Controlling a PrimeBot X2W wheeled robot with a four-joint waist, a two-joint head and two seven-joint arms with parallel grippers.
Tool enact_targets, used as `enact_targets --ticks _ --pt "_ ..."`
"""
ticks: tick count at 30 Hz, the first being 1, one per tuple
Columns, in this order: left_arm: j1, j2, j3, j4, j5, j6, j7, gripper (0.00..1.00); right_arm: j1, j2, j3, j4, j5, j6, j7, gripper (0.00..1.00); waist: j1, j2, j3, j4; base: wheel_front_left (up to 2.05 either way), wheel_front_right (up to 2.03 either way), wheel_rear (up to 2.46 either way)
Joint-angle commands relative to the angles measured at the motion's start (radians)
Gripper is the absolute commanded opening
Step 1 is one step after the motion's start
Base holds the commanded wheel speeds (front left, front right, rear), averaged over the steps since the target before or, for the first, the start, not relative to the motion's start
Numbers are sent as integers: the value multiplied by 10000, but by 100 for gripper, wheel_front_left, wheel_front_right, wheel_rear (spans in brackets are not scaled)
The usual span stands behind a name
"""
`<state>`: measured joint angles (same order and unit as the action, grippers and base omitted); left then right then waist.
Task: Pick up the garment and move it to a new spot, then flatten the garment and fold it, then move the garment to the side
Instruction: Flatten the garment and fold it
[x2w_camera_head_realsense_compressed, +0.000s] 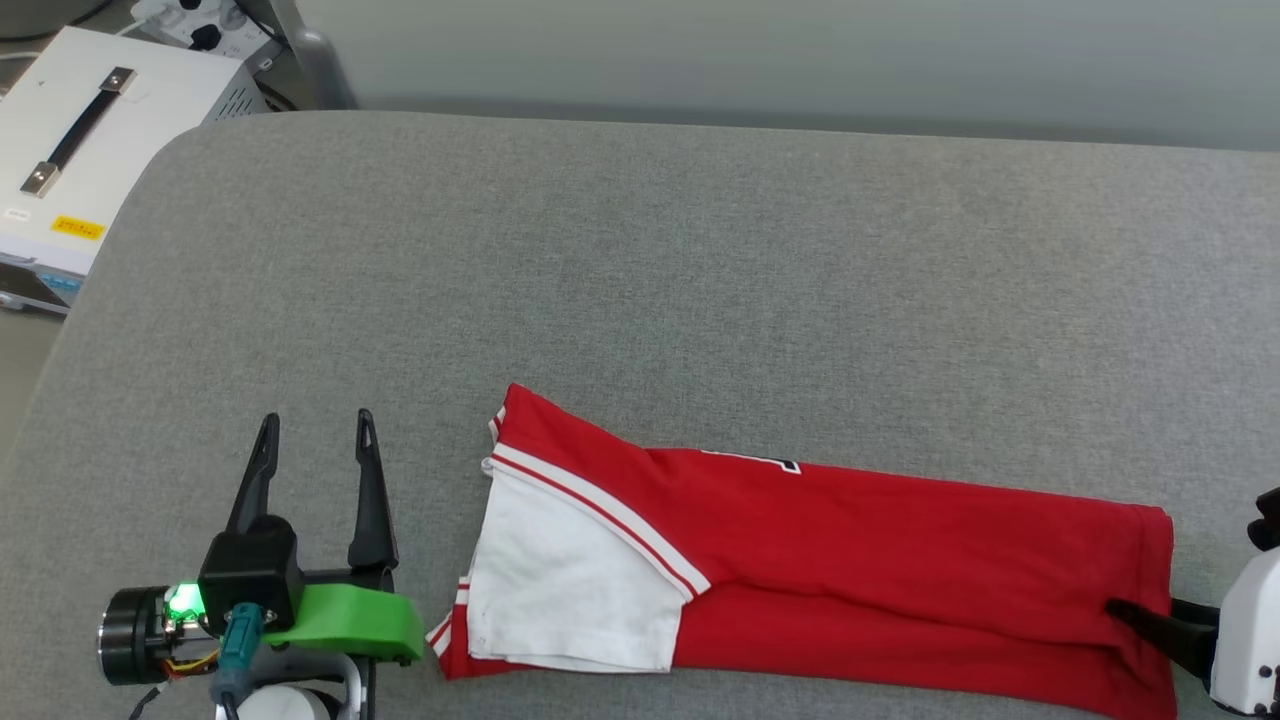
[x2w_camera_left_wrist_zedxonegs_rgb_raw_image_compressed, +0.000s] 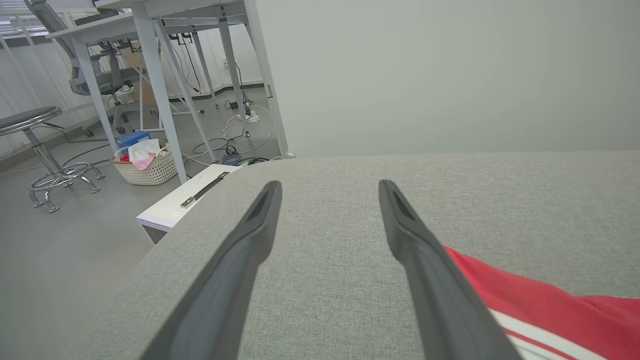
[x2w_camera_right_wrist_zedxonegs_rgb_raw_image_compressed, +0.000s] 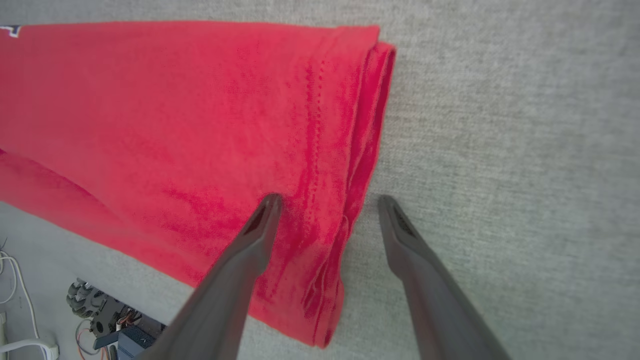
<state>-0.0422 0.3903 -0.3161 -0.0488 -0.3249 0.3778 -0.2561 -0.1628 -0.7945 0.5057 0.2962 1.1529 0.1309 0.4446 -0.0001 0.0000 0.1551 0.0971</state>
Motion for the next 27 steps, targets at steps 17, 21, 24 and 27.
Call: enact_targets --ticks 17,21,24,27 --pt "603 -2065 1373 462 1987 -2022 -56 100 -352 799 1290 330 40 -2 -185 0 1 0 225 484 0 0 0" --pt "744 -2325 1719 420 2248 -2216 -57 100 -415 697 1352 263 142 -2 -536 0 1 0 86 382 0 0 0" --pt "880 -2446 1905 433 2399 -2334 -57 100 -486 544 1324 250 172 -2 -758 0 1 0 -44 296 0 0 0" --pt "972 -2541 2059 458 2526 -2464 -57 100 -539 330 1180 346 229 -2 -974 0 1 0 -162 229 0 0 0"
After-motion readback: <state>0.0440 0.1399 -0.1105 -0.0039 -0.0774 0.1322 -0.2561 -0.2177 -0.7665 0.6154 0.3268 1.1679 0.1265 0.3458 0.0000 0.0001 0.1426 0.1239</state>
